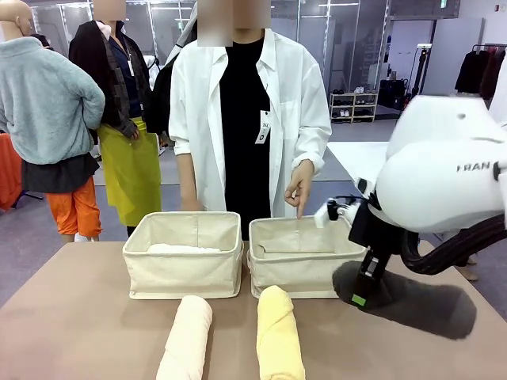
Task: Divide the towels into two baskets.
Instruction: Pick up one hotel-folded towel from the bottom of the table and place it in the Fabric basket indicated by the person.
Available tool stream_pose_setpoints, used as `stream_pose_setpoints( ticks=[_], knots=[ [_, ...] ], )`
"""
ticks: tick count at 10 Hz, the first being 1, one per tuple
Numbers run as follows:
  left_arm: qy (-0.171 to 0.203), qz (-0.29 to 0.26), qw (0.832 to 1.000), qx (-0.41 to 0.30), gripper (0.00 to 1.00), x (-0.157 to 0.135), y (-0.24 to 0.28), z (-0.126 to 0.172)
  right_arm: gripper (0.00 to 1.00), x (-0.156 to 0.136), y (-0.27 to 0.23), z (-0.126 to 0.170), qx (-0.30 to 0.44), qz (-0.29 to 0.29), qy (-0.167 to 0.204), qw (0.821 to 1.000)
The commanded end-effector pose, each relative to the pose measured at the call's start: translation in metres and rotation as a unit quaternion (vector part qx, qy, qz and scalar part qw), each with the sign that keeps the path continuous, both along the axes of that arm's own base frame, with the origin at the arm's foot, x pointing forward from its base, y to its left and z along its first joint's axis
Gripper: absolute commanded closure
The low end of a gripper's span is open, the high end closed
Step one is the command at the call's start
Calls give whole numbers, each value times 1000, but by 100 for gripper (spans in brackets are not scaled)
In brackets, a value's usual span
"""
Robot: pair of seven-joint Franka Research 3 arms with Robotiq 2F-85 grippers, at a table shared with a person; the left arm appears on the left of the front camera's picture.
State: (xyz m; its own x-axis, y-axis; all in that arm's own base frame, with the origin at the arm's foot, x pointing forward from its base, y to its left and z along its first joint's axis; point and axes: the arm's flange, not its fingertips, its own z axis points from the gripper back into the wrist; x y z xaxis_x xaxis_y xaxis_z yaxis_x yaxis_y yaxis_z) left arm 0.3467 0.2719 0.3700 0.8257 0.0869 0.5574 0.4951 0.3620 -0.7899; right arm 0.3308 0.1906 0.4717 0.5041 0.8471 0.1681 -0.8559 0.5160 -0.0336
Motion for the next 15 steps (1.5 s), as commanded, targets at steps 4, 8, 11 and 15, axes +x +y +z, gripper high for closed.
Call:
stream_pose_setpoints(
  ticks=[4,8,11,15],
  knots=[
    [-3,-1,1000,3,0,-6,-1,2,73,-12,24,15,-12,134,-23,991],
    [-3,-1,1000,3,0,-6,-1,2,73,-12,24,15,-12,134,-23,991],
    [-3,-1,1000,3,0,-6,-1,2,58,7,36,30,-42,221,-93,970],
    [-3,-1,1000,3,0,-6,-1,2,58,73,77,63,-77,319,-141,934]
  ],
)
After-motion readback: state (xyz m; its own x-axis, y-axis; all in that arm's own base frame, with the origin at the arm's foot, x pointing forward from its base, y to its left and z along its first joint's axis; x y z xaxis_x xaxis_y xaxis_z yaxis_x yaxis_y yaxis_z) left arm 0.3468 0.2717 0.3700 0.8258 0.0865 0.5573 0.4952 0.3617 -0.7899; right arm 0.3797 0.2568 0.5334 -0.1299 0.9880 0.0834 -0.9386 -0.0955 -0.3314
